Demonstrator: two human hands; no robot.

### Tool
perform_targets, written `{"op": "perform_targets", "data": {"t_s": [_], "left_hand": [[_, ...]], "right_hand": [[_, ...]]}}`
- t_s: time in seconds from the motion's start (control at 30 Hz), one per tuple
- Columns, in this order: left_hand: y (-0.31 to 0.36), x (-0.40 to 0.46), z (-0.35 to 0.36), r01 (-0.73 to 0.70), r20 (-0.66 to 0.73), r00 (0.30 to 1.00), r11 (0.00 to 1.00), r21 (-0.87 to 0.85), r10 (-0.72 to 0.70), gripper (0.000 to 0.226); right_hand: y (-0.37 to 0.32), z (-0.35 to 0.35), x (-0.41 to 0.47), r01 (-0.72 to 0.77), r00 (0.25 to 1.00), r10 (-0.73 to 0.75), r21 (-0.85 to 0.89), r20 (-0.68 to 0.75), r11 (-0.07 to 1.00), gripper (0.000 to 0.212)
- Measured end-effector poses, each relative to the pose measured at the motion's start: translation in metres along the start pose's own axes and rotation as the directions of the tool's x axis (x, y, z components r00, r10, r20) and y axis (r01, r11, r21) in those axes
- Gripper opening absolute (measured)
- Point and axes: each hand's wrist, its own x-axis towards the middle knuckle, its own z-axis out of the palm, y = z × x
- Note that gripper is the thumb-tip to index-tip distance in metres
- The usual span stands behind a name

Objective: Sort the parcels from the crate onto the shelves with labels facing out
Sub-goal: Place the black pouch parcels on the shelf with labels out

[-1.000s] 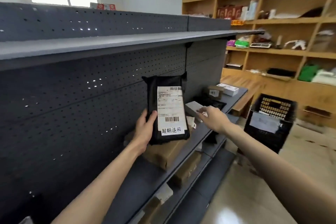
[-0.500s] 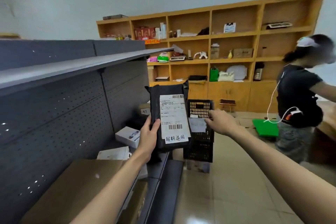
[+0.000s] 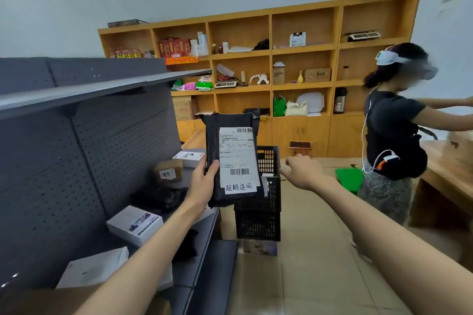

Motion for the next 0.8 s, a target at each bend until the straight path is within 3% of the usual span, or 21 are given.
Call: {"op": "perform_targets", "data": {"t_s": [0.37, 0.8], "left_hand": [[-0.065, 0.129, 0.031, 0.04, 0.038, 0.998, 0.999, 0.008, -0.04, 0.025], [-0.12, 0.346, 0.072, 0.028, 0.114, 0.993, 0.995, -0.098, -0.017, 0.028]], "right_hand": [[0.023, 0.04, 0.113, -0.034, 0.999, 0.034, 0.003, 0.033, 0.999, 0.041], [0.041, 0.071, 0.325, -0.104, 0.994, 0.103, 0.033, 0.031, 0.994, 0.037]]}}
